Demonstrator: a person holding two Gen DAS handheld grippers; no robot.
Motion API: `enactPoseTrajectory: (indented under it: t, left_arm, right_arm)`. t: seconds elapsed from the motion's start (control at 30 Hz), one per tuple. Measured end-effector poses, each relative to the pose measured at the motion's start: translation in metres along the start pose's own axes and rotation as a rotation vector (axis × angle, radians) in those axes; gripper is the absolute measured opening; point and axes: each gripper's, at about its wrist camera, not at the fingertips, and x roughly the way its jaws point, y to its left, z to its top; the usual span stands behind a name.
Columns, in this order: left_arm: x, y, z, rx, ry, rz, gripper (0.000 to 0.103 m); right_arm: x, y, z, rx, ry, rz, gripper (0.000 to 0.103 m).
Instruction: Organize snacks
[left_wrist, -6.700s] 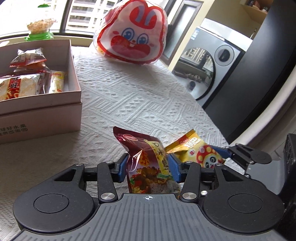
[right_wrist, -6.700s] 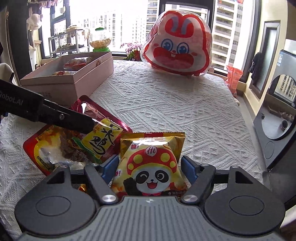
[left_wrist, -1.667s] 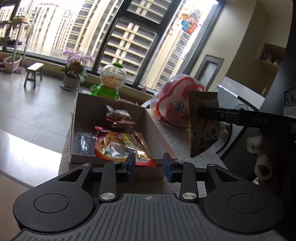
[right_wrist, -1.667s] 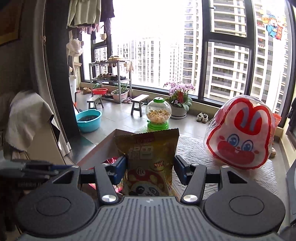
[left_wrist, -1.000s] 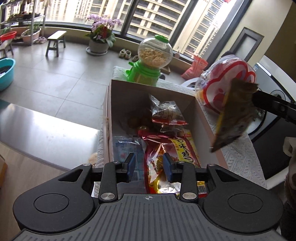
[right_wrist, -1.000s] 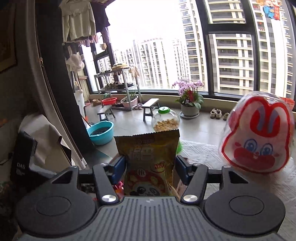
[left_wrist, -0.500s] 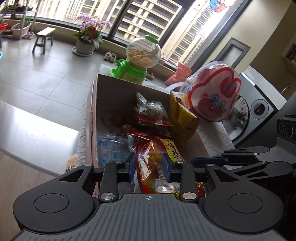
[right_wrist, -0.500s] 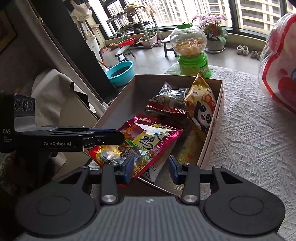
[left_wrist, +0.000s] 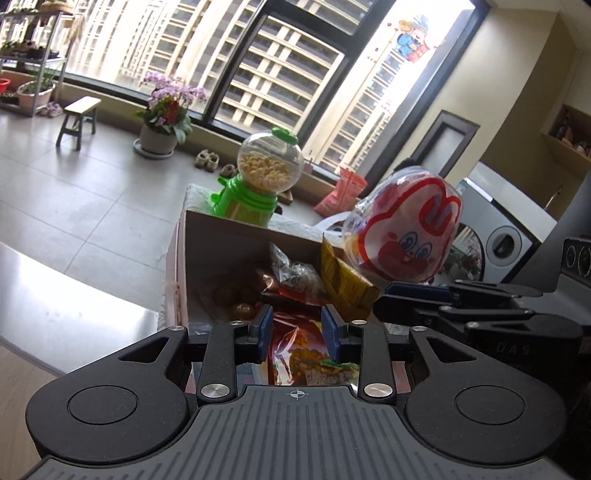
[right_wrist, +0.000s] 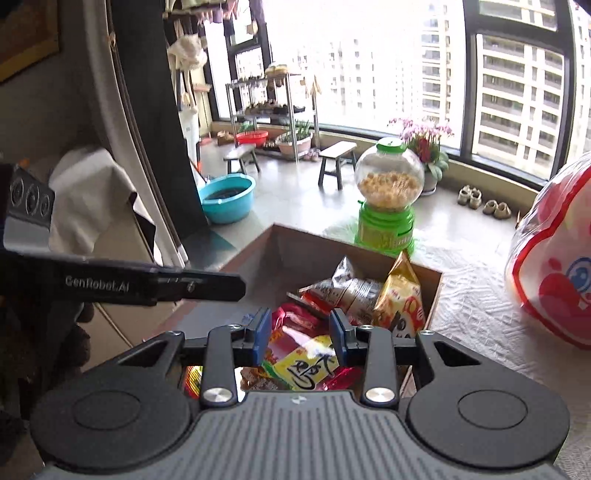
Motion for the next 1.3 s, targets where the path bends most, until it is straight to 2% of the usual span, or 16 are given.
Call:
enactPoseTrajectory:
  t: [0.1, 0.23, 0.4, 0.5, 0.67, 0.77, 0.8, 0.87, 1.0, 1.1, 1.13, 1.2, 1.27, 1.3]
  left_arm:
    - [0.012, -0.003, -0.002, 0.016, 0.063, 0.057, 0.033]
    - [0.019, 0.004, -0.006, -0.023, 0.112, 0.049, 0.033]
    - [0.024, 0.009, -0.007, -0.053, 0.146, 0.032, 0.033]
    - [0.023, 0.010, -0.006, -0.059, 0.128, 0.037, 0.034]
    - [0.022, 0.016, -0.003, -0.090, 0.077, 0.036, 0.034]
    - [0.014, 0.014, -0.004, -0.071, 0.028, 0.071, 0.035]
    - [0.009, 0.011, -0.004, -0.057, 0.004, 0.073, 0.035]
    - [-0.004, 0.001, -0.005, -0.014, -0.047, 0.085, 0.035]
    - [-0.026, -0.024, -0.013, 0.090, -0.127, 0.148, 0.035]
    - [-0.040, -0.045, -0.034, 0.164, -0.162, 0.168, 0.035]
    - [-0.042, -0.051, -0.043, 0.186, -0.163, 0.173, 0.035]
    - [-0.041, -0.064, -0.064, 0.222, -0.134, 0.200, 0.035]
    - [-0.035, -0.071, -0.087, 0.213, -0.095, 0.242, 0.035]
    - [-0.030, -0.074, -0.099, 0.202, -0.072, 0.260, 0.035]
  right_arm:
    - [0.002, -0.011, 0.002, 0.041, 0.119, 0.036, 0.037]
    - [0.012, -0.018, -0.015, 0.114, 0.273, 0.078, 0.037]
    - [0.022, -0.035, -0.029, 0.277, 0.324, 0.210, 0.037]
    - [0.029, -0.033, -0.029, 0.284, 0.298, 0.218, 0.038]
    - [0.043, -0.018, -0.024, 0.206, 0.218, 0.168, 0.038]
    - [0.056, -0.009, -0.020, 0.122, 0.188, 0.072, 0.038]
    - [0.060, -0.008, -0.020, 0.094, 0.181, 0.034, 0.038]
    - [0.062, -0.007, -0.021, 0.077, 0.165, 0.020, 0.038]
    - [0.049, -0.008, -0.025, 0.114, 0.166, 0.071, 0.038]
    - [0.022, -0.005, -0.034, 0.110, 0.091, 0.028, 0.039]
    - [0.008, -0.003, -0.038, 0.105, 0.054, 0.009, 0.040]
    - [-0.015, 0.001, -0.049, 0.102, -0.008, -0.029, 0.056]
    - [-0.037, 0.005, -0.064, 0.097, -0.053, -0.088, 0.066]
    - [-0.045, 0.006, -0.072, 0.096, -0.058, -0.121, 0.067]
